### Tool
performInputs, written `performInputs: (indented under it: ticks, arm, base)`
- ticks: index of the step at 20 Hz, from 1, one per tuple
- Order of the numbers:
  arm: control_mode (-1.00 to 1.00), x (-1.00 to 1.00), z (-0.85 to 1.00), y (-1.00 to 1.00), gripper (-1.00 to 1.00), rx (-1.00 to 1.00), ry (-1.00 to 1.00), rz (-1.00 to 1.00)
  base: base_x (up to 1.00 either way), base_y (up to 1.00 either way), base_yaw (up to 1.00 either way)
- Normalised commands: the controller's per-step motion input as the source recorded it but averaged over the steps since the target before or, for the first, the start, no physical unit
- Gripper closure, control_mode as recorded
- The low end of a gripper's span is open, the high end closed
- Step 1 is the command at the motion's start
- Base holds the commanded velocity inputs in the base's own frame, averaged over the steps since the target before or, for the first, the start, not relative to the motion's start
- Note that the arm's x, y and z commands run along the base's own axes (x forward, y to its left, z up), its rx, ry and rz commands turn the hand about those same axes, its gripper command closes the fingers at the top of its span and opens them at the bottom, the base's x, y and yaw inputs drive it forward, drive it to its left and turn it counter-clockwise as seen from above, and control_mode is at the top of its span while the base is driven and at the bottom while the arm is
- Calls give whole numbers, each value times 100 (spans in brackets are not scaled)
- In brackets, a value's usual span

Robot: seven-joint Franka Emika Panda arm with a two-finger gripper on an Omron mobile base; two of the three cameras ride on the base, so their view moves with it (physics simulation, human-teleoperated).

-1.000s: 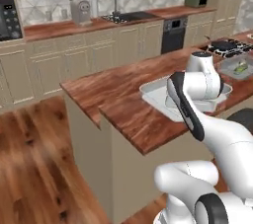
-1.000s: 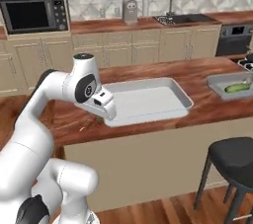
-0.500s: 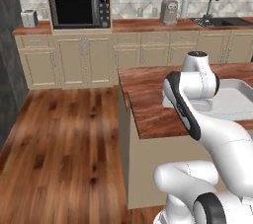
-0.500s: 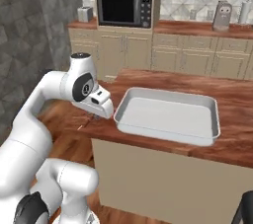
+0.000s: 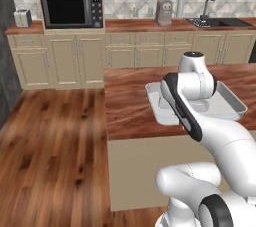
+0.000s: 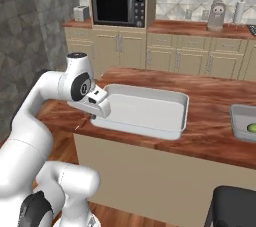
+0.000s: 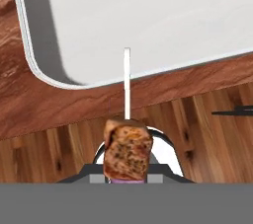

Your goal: Place the cold items (mushroom and cucumber) from the fridge in one tupperware on the dining counter. Place the warm items (kebab skewer and hot dog) in the stove area in another tupperware.

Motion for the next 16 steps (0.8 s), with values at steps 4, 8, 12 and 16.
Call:
performInputs:
  ticks: [4, 8, 12, 16]
  arm:
    - [100, 0, 0, 0, 100, 0, 0, 0]
    - [100, 0, 0, 0, 100, 0, 0, 0]
    - [-100, 0, 0, -4, 100, 0, 0, 0]
    - [-100, 24, 0, -1, 100, 1, 0, -9]
  base:
    - [25, -26, -19]
    - [2, 0, 0]
    - [0, 0, 0]
    - [0, 0, 0]
